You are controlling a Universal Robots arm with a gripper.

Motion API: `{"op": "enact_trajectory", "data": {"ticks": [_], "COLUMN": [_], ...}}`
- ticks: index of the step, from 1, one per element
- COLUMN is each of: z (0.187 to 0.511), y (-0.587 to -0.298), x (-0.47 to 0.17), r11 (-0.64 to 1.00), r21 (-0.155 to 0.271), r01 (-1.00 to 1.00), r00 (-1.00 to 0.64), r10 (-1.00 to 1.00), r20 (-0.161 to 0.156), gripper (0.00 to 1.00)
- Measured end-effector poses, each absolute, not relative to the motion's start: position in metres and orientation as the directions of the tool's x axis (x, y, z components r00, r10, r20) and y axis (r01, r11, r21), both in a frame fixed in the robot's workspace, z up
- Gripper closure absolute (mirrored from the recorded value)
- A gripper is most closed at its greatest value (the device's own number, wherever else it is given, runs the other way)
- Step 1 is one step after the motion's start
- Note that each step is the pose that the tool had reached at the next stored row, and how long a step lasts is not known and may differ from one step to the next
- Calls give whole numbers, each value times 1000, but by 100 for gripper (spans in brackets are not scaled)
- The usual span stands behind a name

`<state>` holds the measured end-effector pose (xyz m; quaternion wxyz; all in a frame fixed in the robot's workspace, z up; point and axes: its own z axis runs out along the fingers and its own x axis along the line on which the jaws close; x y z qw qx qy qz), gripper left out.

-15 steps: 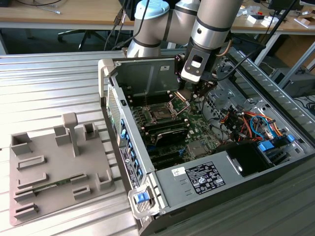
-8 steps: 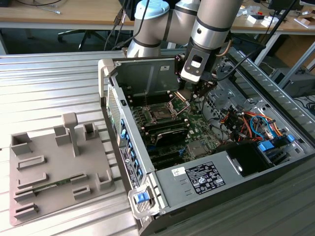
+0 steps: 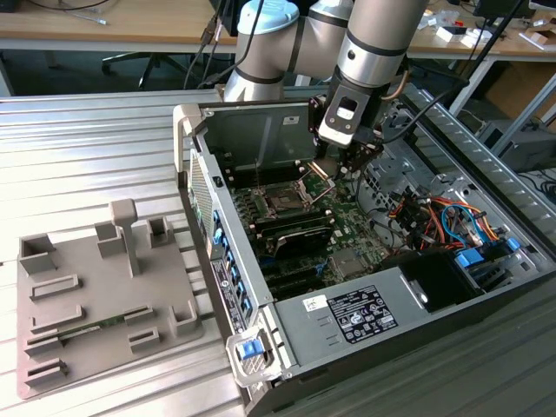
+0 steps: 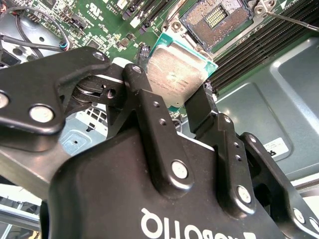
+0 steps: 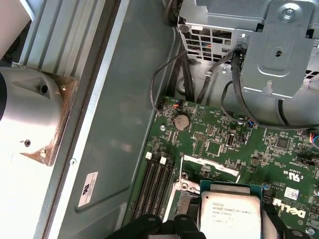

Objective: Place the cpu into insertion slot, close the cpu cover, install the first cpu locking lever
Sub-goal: 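Place the cpu into insertion slot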

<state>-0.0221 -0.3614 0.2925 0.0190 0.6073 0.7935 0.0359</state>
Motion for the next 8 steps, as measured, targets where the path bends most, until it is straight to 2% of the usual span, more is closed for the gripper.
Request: {"op": "enact_trajectory", "data": {"ticks": [8], "z": [292], "y": [-361], "x": [-22], "r11": [255], "r21": [80], "r01": [964], "r00": [-257], "r10": [966], "r20": [14], "gripper": [45]}}
